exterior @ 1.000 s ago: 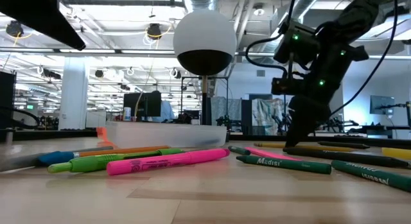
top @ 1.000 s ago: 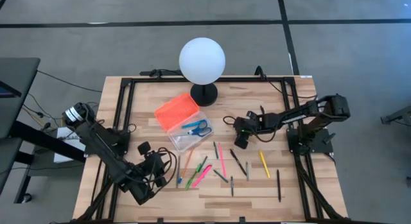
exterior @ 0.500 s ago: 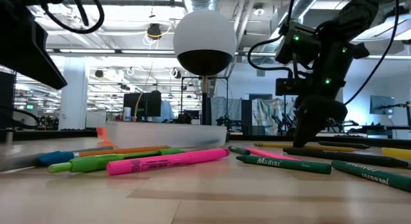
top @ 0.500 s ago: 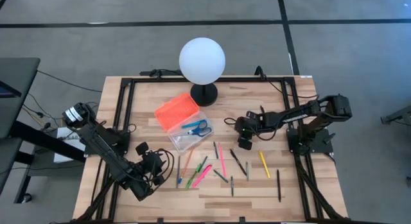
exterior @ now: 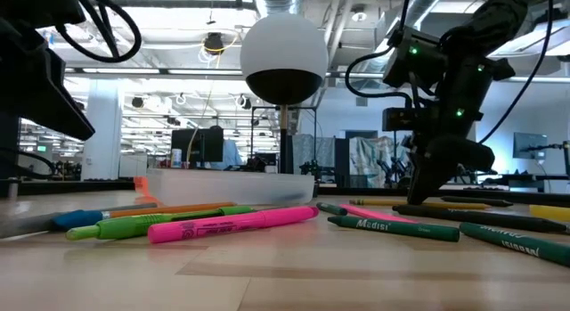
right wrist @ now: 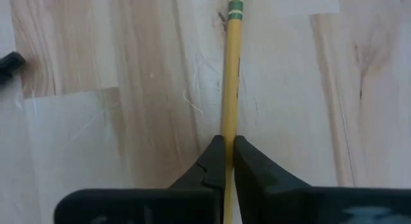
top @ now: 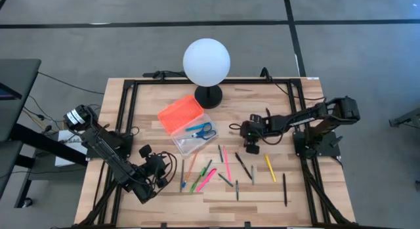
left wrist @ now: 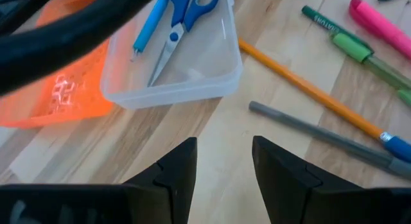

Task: Pick & place school supplies into a supply box
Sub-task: Put the yellow pencil into the orange supply box

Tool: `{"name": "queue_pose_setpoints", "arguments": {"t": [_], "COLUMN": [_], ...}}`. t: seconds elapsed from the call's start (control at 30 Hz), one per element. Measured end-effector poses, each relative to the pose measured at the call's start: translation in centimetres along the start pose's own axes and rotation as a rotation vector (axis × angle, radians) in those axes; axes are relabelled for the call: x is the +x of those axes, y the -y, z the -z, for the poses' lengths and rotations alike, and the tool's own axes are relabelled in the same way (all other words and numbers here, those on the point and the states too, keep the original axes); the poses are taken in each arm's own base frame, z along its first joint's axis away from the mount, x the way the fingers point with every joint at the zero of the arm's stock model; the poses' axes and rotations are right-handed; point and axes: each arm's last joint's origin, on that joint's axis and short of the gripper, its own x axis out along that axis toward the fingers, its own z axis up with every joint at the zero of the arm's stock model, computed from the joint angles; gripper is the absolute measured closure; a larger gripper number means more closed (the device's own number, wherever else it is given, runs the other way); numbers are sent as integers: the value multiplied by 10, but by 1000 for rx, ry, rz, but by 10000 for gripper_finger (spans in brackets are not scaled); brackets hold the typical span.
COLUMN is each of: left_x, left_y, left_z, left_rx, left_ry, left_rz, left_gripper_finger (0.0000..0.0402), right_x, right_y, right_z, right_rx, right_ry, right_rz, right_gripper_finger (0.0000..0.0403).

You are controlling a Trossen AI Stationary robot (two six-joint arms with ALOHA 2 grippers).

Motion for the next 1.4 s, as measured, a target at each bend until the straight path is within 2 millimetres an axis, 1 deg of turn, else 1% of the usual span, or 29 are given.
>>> {"name": "queue_pose_setpoints", "arguments": {"t": [0.2,0.33,0.43,0.8,0.97,1.13,1.4], "left_x": [0,0,0,0,0,0,0], "left_y": [0,0,0,0,0,0,0], "left_z": [0,0,0,1,1,1,1], "left_rx": [1,1,0,1,1,1,1], "left_ry": [-8,-8,-12,-15,-15,-15,-15], "left_rz": [2,2,3,4,4,4,4], "left_gripper_finger": [255,255,255,255,255,255,255], "right_x": [-2,-7,-12,-30,-41,-53,-67], "right_y": [-6,-12,-17,-26,-27,-26,-27], "right_z": [-4,-13,-20,-42,-60,-79,-101], "right_rx": [-79,-137,-177,-237,-276,-339,-389], "right_ry": [8,23,41,90,163,274,437], "right_rz": [13,37,16,77,89,103,128], "right_gripper_finger": [400,402,402,403,403,403,403]}}
